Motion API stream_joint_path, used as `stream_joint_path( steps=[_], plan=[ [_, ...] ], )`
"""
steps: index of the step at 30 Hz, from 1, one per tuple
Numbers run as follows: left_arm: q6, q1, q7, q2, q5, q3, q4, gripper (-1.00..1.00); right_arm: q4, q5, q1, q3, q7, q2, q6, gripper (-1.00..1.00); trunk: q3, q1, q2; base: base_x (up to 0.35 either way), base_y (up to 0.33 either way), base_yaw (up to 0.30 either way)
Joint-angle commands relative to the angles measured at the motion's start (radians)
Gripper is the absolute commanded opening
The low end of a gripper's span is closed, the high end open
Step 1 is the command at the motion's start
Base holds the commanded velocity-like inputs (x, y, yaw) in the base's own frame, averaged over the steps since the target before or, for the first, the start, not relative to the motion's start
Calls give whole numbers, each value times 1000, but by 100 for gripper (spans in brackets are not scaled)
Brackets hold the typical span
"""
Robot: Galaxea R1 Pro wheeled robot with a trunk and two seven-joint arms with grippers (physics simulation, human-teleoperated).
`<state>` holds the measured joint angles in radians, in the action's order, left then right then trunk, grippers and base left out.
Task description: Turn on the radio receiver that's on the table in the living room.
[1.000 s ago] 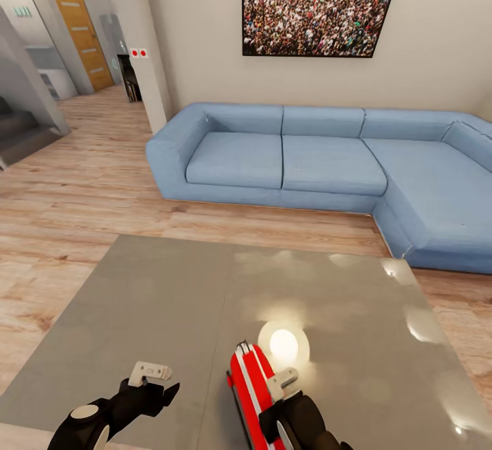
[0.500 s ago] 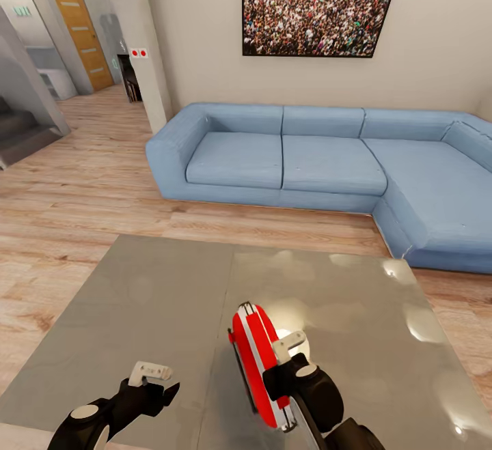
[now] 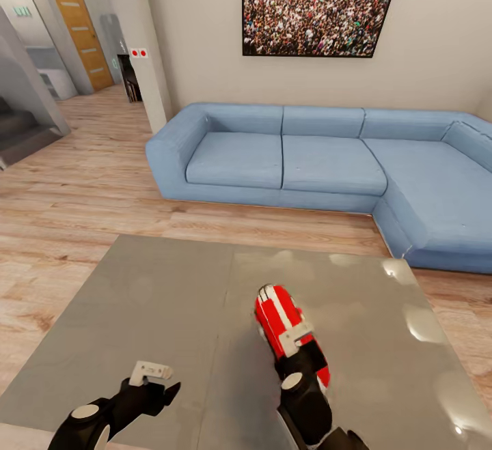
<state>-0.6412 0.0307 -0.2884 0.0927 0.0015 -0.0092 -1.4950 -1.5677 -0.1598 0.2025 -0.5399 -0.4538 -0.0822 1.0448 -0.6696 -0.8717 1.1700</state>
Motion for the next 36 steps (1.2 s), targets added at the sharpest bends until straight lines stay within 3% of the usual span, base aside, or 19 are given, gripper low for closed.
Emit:
stream_joint_path(
  steps=[1, 3, 5, 10, 12, 18, 21, 22, 24, 28, 31, 32, 33, 35, 36],
  plan=[
    [0, 0, 0, -5, 0, 0, 0, 100, 0, -14, 0, -27, -73, 0, 2, -100, 0, 0, 0, 0, 0, 0],
    [0, 0, 0, -11, 0, 0, 0, 100, 0, -19, 0, -64, -172, 1, 2, -100, 0, 0, 0, 0, 0, 0],
    [0, 0, -1, -19, 0, 0, -2, 100, 0, -23, 0, -136, -339, 1, 2, -100, 0, 0, 0, 0, 0, 0],
    [-2, 3, -4, -23, 0, 0, -2, 100, 2, -25, 0, -253, -539, 4, -3, -100, 0, 0, 0, 0, 0, 0],
    [-3, 4, -5, -24, 0, 0, -3, 100, 5, -27, 0, -266, -566, 8, -2, -100, 0, 0, 0, 0, 0, 0],
    [-9, 14, -6, -30, 1, 0, -4, 100, 16, -68, 0, -273, -581, 66, -4, -100, 0, 0, 0, 0, 0, 0],
    [-10, 18, -8, -46, 1, 0, -4, 100, 19, -114, 0, -273, -568, 112, -17, -100, 0, 0, 0, 0, 0, 0],
    [-11, 19, -8, -59, 1, 0, -4, 100, 20, -135, 0, -273, -553, 155, -50, -100, 0, 0, 0, 0, 0, 0],
    [-14, 26, -9, -68, 1, 0, -8, 100, 25, -146, 0, -273, -532, 192, -85, -100, 0, 0, 0, 0, 0, 0],
    [-40, 42, -10, -88, 2, -1, -19, 100, 73, -197, 0, -273, -482, 236, -128, -100, 0, 0, 0, 0, 0, 0],
    [-78, 58, -11, -122, 1, -1, -22, 100, 134, -288, 0, -274, -444, 245, -169, -100, 0, 0, 0, 0, 0, 0],
    [-94, 66, -11, -137, 1, -1, -23, 100, 169, -342, 0, -274, -422, 245, -199, -100, 0, 0, 0, 0, 0, 0],
    [-101, 69, -11, -143, 0, -1, -23, 100, 187, -368, 0, -274, -411, 244, -215, -100, 0, 0, 0, 0, 0, 0],
    [-116, 80, -11, -158, 0, -1, -25, 100, 267, -460, 0, -273, -366, 238, -272, -100, 0, 0, 0, 0, 0, 0],
    [-118, 85, -11, -160, 0, -1, -25, 100, 291, -482, 0, -274, -357, 236, -283, -100, 0, 0, 0, 0, 0, 0]
  ],
)
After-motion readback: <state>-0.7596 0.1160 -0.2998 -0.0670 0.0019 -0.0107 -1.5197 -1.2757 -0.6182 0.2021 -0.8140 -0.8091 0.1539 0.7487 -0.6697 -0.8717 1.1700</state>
